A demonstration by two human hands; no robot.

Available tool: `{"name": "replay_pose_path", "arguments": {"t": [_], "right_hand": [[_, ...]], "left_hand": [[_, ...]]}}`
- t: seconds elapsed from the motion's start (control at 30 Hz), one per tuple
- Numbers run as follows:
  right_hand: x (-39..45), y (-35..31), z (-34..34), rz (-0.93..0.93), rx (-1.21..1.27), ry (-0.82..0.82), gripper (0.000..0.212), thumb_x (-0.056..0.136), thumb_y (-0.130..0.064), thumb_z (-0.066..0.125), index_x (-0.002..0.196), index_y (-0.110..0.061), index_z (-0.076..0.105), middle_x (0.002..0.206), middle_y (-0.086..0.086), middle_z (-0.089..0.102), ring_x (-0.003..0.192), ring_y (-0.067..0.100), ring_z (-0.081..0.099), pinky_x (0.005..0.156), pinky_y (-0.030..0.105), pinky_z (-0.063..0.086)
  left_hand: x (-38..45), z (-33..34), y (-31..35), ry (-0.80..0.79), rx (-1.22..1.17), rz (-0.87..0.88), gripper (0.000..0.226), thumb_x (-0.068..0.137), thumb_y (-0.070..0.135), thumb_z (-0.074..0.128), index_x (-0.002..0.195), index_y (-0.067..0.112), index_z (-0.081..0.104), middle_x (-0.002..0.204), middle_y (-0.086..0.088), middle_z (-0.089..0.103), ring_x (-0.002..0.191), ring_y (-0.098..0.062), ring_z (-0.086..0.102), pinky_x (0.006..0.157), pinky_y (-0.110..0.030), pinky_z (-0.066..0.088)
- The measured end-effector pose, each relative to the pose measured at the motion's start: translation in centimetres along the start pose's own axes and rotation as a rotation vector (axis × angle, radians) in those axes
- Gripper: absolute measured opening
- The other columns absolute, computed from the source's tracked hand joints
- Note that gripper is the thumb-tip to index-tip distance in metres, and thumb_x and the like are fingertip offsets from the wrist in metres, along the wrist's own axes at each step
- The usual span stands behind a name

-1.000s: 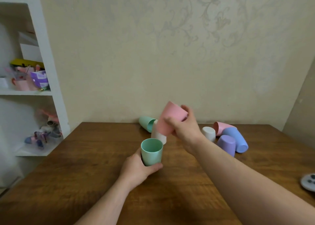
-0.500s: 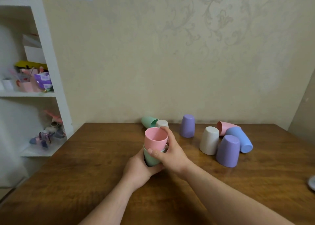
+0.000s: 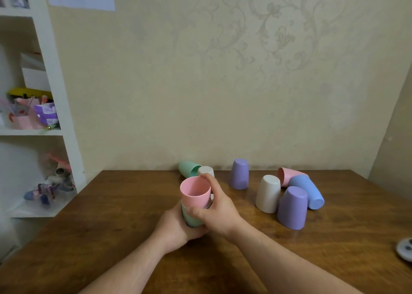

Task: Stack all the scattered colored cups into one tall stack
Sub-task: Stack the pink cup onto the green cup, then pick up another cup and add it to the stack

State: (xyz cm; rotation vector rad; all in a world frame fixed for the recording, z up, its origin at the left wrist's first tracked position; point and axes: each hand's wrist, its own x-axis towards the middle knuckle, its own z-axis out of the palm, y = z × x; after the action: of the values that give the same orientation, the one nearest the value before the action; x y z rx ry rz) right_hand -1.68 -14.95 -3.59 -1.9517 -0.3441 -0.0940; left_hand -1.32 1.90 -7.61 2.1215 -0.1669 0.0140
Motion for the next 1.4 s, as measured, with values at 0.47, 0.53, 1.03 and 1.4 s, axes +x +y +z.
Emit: {"name": "replay_pose_path", "arguments": {"t": [0.47, 0.53, 1.03, 1.4], "right_hand": [[11.0, -2.3, -6.9, -0.020, -0.753, -0.022, 0.076, 0.093, -0.014, 0.058, 0.161, -0.039, 0.036, 0.158, 0.006, 0.038, 0.138, 0.031, 0.049, 0.109, 0.042, 0.049], [12.3, -1.4, -5.4, -0.063, -0.934, -0.141, 0.088, 0.090, -0.006, 0.057, 0.162, -0.048, 0.029, 0.165, 0.005, 0.023, 0.144, 0.037, 0.038, 0.107, 0.049, 0.051], [7.9, 1.8, -5.2, 0.052, -1.071, -0.092, 0.074, 0.085, -0.028, 0.080, 0.142, -0.034, 0.033, 0.137, 0.008, 0.038, 0.111, 0.040, 0.066, 0.076, 0.049, 0.056], [2.2, 3.4, -5.9, 0.336, -0.853, -0.202, 0.099, 0.071, -0.065, 0.073, 0.156, -0.034, 0.031, 0.143, 0.004, 0.058, 0.124, 0.028, 0.062, 0.104, 0.051, 0.055]], "left_hand": [[1.7, 0.7, -1.8, 0.229, 0.024, -0.079, 0.090, 0.068, 0.053, 0.099, 0.143, 0.042, 0.050, 0.123, 0.019, 0.068, 0.111, -0.010, 0.068, 0.090, -0.031, 0.058], [1.8, 0.7, -1.8, 0.227, 0.024, -0.087, 0.089, 0.067, 0.053, 0.099, 0.141, 0.043, 0.050, 0.118, 0.022, 0.066, 0.110, -0.009, 0.068, 0.091, -0.031, 0.058], [1.6, 0.5, -1.8, 0.259, 0.066, -0.100, 0.097, 0.066, 0.053, 0.101, 0.146, 0.037, 0.050, 0.130, 0.011, 0.069, 0.110, -0.010, 0.068, 0.093, -0.032, 0.060], [0.1, 0.3, -0.6, 0.200, 0.082, -0.126, 0.126, 0.066, 0.060, 0.098, 0.167, 0.034, 0.027, 0.155, 0.005, 0.059, 0.137, -0.024, 0.062, 0.107, -0.041, 0.057]]}}
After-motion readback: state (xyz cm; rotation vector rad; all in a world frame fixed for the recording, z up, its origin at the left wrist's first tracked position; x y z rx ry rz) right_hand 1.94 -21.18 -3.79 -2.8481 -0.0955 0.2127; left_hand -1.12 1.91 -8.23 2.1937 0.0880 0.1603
